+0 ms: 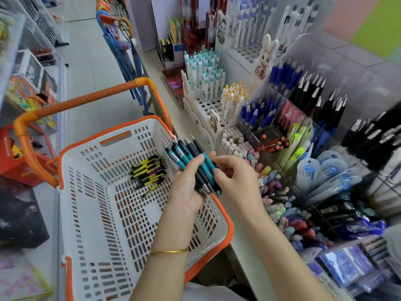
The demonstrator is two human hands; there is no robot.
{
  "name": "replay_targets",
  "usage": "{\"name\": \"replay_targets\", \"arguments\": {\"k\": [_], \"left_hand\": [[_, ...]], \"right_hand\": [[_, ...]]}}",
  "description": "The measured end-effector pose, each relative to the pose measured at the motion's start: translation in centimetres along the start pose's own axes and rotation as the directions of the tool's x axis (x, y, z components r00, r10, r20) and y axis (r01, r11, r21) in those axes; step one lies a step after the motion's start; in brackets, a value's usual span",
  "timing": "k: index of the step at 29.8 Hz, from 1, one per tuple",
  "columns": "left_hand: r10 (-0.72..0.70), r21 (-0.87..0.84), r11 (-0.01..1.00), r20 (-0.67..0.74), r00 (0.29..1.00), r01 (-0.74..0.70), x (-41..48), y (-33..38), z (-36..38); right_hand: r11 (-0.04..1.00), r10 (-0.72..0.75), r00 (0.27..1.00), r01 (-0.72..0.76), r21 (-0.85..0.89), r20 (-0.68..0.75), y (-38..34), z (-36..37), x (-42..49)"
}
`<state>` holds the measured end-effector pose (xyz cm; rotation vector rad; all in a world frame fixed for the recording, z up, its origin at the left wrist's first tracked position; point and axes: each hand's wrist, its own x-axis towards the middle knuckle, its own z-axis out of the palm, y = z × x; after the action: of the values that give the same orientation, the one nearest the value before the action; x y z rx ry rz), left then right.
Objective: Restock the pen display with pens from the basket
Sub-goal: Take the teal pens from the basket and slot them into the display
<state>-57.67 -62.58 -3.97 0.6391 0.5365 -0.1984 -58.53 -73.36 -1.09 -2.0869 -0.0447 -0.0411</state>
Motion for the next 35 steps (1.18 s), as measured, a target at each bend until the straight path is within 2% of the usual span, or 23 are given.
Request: {"name": "replay_targets", "arguments": {"k": [6, 11, 15, 19, 25, 27, 29, 35], "left_hand": [[-0.05, 0.122, 0.991, 0.029, 0.998, 0.046, -0.1, -0.1, 0.1], [-0.008, 0.239, 0.971, 0.032, 0.999, 0.0, 0.0, -0.3, 0.7], [0.009, 0.347, 0.937, 0.076, 0.997, -0.035, -0.2, -0.5, 1.3], [0.01, 0.418, 0.907, 0.076, 0.997, -0.041, -0.1, -0.4, 1.2], [-0.002, 0.423, 0.905, 0.114, 0.994, -0.047, -0.2, -0.1, 1.2], [-0.002, 0.438, 0.897, 0.134, 0.991, -0.058, 0.0, -0.4, 1.9], [0.004, 0.417, 0.908, 0.1, 0.995, -0.046, -0.4, -0.4, 1.6], [-0.098, 0.377, 0.925, 0.122, 0.988, 0.046, -0.2, -0.6, 0.3]], "right_hand": [[0.992, -0.022, 0.996, 0.032, -0.125, 0.081, -0.1, -1.4, 0.7], [0.98, -0.085, 0.996, 0.082, -0.18, -0.011, -1.0, -1.7, 2.0], [0.951, -0.111, 0.985, 0.143, -0.274, 0.13, -2.1, -1.7, 3.6], [0.928, -0.062, 0.967, 0.146, -0.343, 0.246, -2.2, -1.7, 4.7], [0.913, -0.029, 0.939, 0.165, -0.373, 0.343, -2.4, -1.7, 5.0], [0.911, -0.037, 0.943, 0.168, -0.376, 0.331, -2.4, -2.2, 5.5], [0.921, -0.015, 0.942, 0.143, -0.362, 0.335, -2.7, -2.1, 5.6], [0.955, 0.078, 0.913, 0.047, -0.293, 0.4, -2.3, -1.5, 5.4]]}}
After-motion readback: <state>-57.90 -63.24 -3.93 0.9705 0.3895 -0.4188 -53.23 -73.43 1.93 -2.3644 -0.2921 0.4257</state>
